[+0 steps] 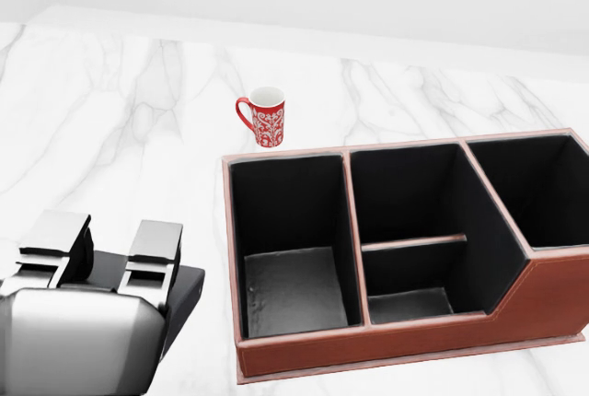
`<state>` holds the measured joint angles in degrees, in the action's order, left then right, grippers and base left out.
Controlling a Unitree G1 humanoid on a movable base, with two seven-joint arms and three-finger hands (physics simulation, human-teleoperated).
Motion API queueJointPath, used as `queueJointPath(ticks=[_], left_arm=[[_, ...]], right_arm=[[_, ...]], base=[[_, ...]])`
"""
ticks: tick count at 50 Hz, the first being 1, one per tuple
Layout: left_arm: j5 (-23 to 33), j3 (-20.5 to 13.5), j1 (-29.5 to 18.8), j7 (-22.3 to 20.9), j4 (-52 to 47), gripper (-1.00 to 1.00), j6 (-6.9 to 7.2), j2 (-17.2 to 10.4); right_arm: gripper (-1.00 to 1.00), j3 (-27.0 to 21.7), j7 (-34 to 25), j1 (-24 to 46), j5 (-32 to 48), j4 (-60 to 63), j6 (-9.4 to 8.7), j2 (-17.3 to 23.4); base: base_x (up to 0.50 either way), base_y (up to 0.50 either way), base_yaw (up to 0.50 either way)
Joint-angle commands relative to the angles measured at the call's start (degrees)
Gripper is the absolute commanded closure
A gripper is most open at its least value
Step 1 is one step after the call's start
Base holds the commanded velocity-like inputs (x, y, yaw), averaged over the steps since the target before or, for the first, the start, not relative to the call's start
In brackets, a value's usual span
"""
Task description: Pick up the book and place it in the left compartment of the caddy.
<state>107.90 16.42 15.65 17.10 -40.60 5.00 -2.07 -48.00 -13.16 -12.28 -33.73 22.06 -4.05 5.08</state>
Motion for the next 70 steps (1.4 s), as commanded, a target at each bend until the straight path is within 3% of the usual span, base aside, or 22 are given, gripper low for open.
queueJointPath(ticks=[1, 3, 11, 18, 29, 57, 70], left_arm=[[4.9, 8.5, 1.4, 2.5, -1.2, 1.00, 0.00, -2.5], [5.1, 10.0, 1.0, 2.0, -1.2, 1.00, 0.00, -3.8], [5.1, 16.0, -0.8, 1.9, 0.0, 1.00, 0.00, -9.5], [5.1, 19.3, -2.2, 1.9, 1.4, 1.00, 0.00, -12.1], [5.1, 20.0, -2.5, 3.2, 3.3, 1.00, 0.00, -12.2], [5.1, 20.0, -2.5, 3.2, 3.3, 1.00, 0.00, -12.3], [5.1, 22.1, -11.9, -4.8, 3.5, 1.00, 0.00, -12.3]], right_arm=[[-1.00, 0.1, -0.1, 0.0, 0.5, -0.1, 0.55, 0.0], [-1.00, 0.2, -0.1, 0.1, 1.6, -0.4, 1.33, 0.0], [-1.00, 0.0, 0.0, -0.1, 1.0, 0.3, 0.90, -0.1], [-1.00, 0.1, -0.3, 0.0, 1.0, 0.4, 1.42, -0.3], [-1.00, 0.0, 0.1, -0.2, 1.2, 1.8, 0.58, -0.5], [-1.00, -0.1, 0.1, -0.1, 1.3, 1.8, 0.51, -0.6], [-1.00, -0.3, 0.2, 0.1, 1.1, 1.9, 0.18, -0.4]], base=[[0.00, 0.00, 0.00], [0.00, 0.00, 0.00], [0.00, 0.00, 0.00], [0.00, 0.00, 0.00], [0.00, 0.00, 0.00], [0.00, 0.00, 0.00], [0.00, 0.00, 0.00]])
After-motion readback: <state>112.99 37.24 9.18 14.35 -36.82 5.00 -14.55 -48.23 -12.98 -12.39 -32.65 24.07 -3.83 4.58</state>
